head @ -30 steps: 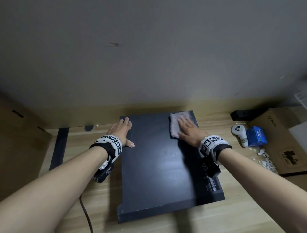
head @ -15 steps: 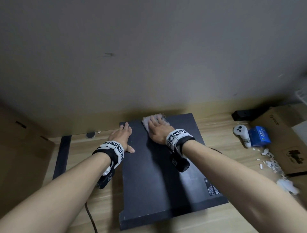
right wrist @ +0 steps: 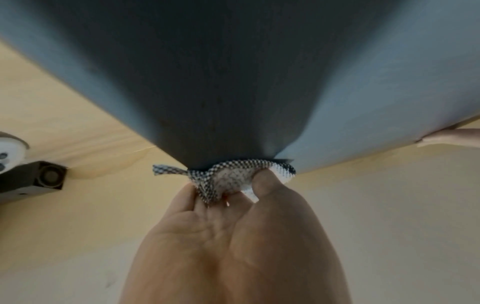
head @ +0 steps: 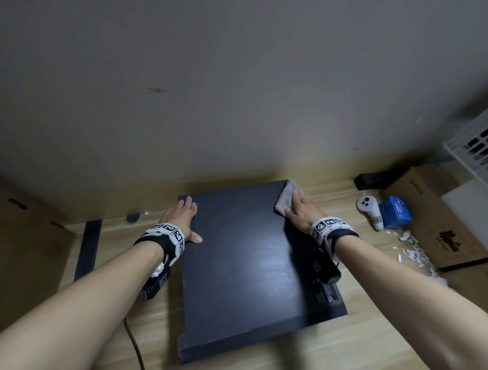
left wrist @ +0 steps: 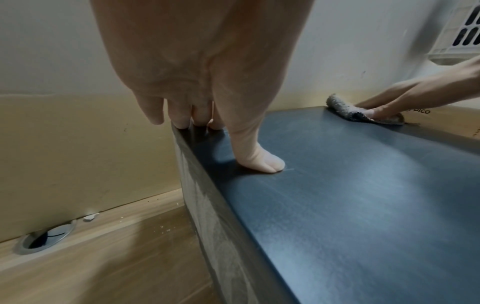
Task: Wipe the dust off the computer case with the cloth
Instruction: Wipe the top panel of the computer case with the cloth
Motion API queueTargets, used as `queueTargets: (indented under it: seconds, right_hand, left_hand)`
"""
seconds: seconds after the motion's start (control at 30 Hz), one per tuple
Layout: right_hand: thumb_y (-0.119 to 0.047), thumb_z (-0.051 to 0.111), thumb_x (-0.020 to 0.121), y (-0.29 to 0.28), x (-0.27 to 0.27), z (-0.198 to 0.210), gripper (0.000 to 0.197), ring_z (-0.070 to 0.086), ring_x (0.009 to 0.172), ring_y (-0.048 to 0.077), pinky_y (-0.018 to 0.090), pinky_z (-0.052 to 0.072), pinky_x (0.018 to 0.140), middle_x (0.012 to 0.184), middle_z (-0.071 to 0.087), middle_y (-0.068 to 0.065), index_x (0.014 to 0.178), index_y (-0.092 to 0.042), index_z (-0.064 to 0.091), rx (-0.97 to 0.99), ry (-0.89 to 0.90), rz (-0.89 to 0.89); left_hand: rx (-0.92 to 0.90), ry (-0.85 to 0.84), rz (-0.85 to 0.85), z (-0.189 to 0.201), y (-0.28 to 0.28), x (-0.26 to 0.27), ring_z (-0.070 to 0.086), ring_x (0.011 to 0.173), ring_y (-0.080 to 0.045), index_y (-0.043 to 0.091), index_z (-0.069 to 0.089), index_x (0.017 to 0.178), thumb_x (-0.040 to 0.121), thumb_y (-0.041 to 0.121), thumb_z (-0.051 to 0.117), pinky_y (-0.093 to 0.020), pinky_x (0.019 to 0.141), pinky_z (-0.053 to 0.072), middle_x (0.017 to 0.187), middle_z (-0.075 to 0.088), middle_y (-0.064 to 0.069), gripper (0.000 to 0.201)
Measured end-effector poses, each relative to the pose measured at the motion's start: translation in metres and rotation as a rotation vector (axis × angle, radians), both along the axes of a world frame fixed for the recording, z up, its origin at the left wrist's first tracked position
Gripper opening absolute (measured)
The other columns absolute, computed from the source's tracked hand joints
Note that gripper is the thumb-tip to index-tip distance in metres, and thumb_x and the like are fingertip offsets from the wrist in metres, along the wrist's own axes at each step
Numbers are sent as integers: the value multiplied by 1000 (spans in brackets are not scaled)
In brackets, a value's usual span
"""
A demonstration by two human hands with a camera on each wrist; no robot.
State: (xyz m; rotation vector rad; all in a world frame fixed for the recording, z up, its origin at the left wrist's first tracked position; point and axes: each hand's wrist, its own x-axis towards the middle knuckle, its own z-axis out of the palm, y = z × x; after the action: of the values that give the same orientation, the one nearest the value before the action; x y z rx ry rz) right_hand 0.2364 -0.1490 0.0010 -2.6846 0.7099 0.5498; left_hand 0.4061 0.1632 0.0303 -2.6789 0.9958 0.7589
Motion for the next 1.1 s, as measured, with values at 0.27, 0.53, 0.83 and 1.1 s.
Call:
queueTargets:
  seconds: [0.27,0.53,0.83,1.1]
  right_hand:
    - [-37,35,102,26,-47,29,40,55,116,36,41,44,93,132,48,21,119,-3,49,-61,-1,49]
    - [-50,22,101,30,-41,28,64,54,120,35,45,45,101,134,52,24,114,-2,62,-114,84,50]
    - [-44,22,105,8,40,20,73,5,151,36,42,11,123,161,8,29,151,11,13,-61,91,10]
    - [-51,10,101,-3,55,-10,77,-15,150,33,42,-5,124,163,-14,20,154,3,-3,-65,70,32]
  left_hand:
    - [32,8,19,5,-6,-1,9,148,-27,7,13,152,73,49,78,-46,112,33,162,-4,-8,110]
    - [-2,13,43,1,-4,0,13,147,-28,8,15,151,71,47,80,-45,109,36,161,-1,-7,111]
    - [-30,48,67,-7,-2,5,-1,150,-26,8,8,153,73,45,80,-44,115,29,162,-10,-8,113]
    - [-78,69,72,-6,3,4,-3,150,-23,10,6,154,72,44,80,-42,117,26,162,-11,-5,116]
